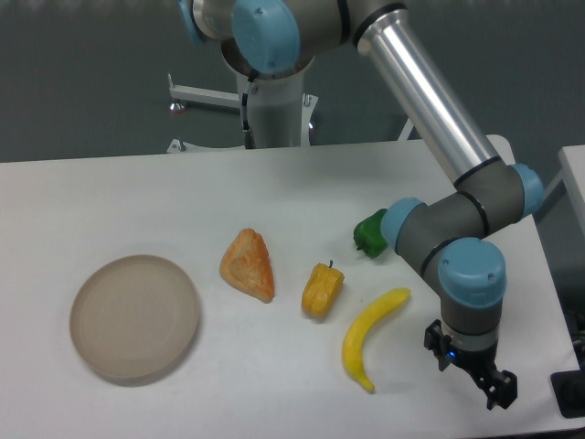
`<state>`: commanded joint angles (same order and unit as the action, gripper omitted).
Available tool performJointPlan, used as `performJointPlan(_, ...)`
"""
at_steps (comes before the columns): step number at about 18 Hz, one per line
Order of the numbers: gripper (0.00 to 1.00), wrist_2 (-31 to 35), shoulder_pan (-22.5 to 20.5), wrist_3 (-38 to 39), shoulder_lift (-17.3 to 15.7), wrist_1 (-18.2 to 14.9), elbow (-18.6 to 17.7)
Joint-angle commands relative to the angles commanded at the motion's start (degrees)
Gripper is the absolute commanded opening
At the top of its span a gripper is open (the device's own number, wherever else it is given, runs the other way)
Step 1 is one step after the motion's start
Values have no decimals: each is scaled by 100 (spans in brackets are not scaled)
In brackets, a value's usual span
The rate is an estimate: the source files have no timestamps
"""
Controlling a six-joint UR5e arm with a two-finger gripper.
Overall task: Pick up the green pepper from the table
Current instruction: 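Raise the open gripper and move it above the green pepper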
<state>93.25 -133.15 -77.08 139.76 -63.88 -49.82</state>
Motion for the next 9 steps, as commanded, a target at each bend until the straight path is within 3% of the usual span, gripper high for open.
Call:
performJointPlan(5, 99, -61, -123, 53, -756, -545, -703)
performJointPlan(9, 100, -333, -333, 44, -1397, -695, -1441)
